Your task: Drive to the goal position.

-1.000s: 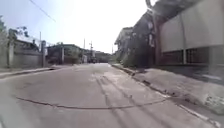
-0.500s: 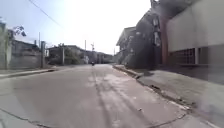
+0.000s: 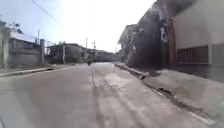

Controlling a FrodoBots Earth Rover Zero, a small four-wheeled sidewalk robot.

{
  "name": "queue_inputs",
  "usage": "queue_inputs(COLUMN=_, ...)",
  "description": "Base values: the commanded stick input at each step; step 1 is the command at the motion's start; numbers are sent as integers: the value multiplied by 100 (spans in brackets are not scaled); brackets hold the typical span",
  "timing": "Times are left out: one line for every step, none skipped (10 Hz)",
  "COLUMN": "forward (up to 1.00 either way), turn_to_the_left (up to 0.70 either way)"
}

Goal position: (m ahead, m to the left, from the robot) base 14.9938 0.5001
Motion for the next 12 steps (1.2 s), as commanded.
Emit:
queue_inputs(forward=85, turn_to_the_left=0)
queue_inputs(forward=85, turn_to_the_left=0)
queue_inputs(forward=85, turn_to_the_left=0)
queue_inputs(forward=85, turn_to_the_left=0)
queue_inputs(forward=85, turn_to_the_left=0)
queue_inputs(forward=85, turn_to_the_left=0)
queue_inputs(forward=85, turn_to_the_left=0)
queue_inputs(forward=85, turn_to_the_left=0)
queue_inputs(forward=85, turn_to_the_left=0)
queue_inputs(forward=85, turn_to_the_left=0)
queue_inputs(forward=85, turn_to_the_left=0)
queue_inputs(forward=85, turn_to_the_left=0)
